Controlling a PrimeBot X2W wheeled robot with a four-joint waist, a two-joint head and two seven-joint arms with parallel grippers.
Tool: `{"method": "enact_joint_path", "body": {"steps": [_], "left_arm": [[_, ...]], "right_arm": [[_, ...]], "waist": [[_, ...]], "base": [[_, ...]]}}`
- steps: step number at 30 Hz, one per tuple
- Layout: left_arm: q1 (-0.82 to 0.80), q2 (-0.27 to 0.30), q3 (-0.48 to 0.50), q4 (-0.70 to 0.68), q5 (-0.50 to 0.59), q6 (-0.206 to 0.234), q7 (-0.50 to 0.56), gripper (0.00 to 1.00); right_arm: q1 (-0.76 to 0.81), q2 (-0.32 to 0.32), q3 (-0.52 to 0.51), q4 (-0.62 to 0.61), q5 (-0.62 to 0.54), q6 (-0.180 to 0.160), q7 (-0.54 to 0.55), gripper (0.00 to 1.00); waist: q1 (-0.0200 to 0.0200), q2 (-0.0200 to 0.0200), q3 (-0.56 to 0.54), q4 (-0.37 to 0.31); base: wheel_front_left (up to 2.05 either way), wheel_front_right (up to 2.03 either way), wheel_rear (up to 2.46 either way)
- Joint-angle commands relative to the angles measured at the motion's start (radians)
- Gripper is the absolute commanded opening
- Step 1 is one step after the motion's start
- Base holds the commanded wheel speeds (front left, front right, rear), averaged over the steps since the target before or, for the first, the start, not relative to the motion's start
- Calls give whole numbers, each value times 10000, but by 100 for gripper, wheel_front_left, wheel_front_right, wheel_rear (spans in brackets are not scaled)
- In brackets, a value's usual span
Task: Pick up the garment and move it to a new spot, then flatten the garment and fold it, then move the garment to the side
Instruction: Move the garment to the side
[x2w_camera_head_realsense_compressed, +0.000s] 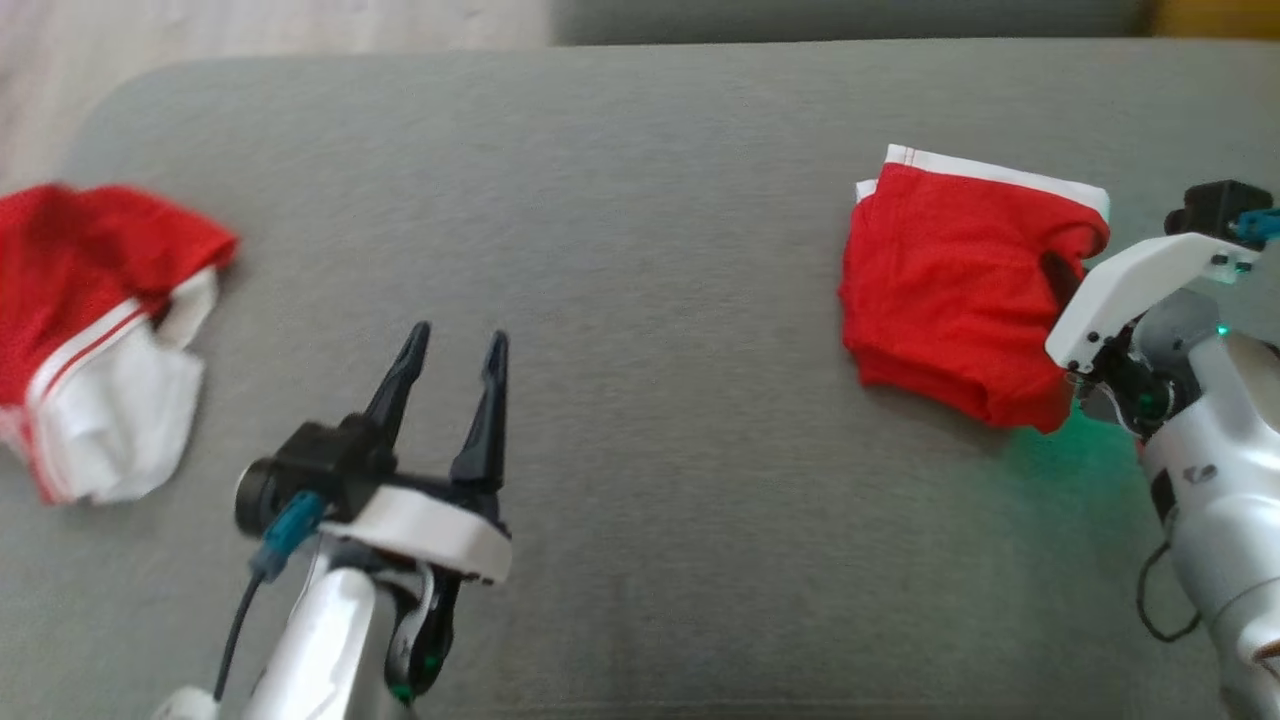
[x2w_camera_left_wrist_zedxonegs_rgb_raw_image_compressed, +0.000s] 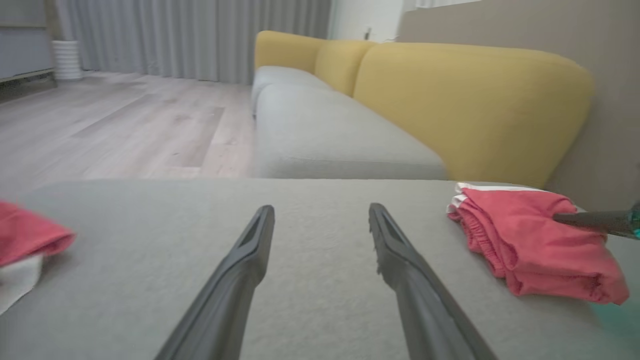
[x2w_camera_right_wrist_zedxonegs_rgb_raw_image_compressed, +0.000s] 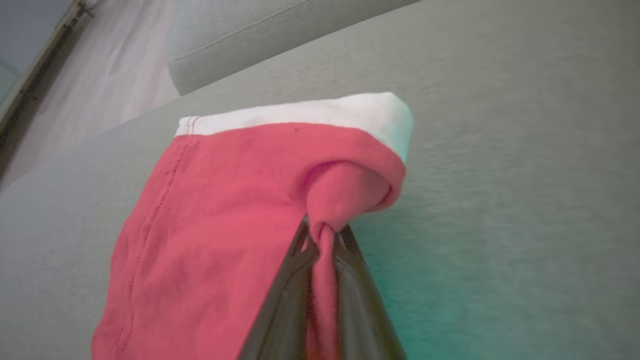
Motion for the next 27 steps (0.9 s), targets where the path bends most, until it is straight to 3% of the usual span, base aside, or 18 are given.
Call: {"method": "enact_joint_path", "body": {"steps": [1,8,14,19,27], "left_arm": [[-587,26,182,-249,24,-43,-122,100],[-1093,26,-501,75,-48,-116,-122,100],[-1395,26,-870,272,-47,-87,-122,100],[-1746,45,-1068,349,69,-96,-102,100],[-2186,195,-1204,327,236,-107,61,100]], "right_arm": [[-460,-132,224,-353,100,-7,-144,0],[-637,-125,792,-487,519,-7,-465,0],[-691,-137,1337,-772,982,-7,-809,0],[-1049,-594,2101,-1076,1056,-7,-952,0],[-2142,-2035,3100,-1043,881,-7,-902,0]], "waist": [[0,0,-167,-762],[0,0,9,-2322],[0,0,361,-3029],[0,0,1010,-2955],[0,0,2155,-2207]], "base": [[0,0,0],[0,0,0],[0,0,0],[0,0,0],[0,0,0]]}}
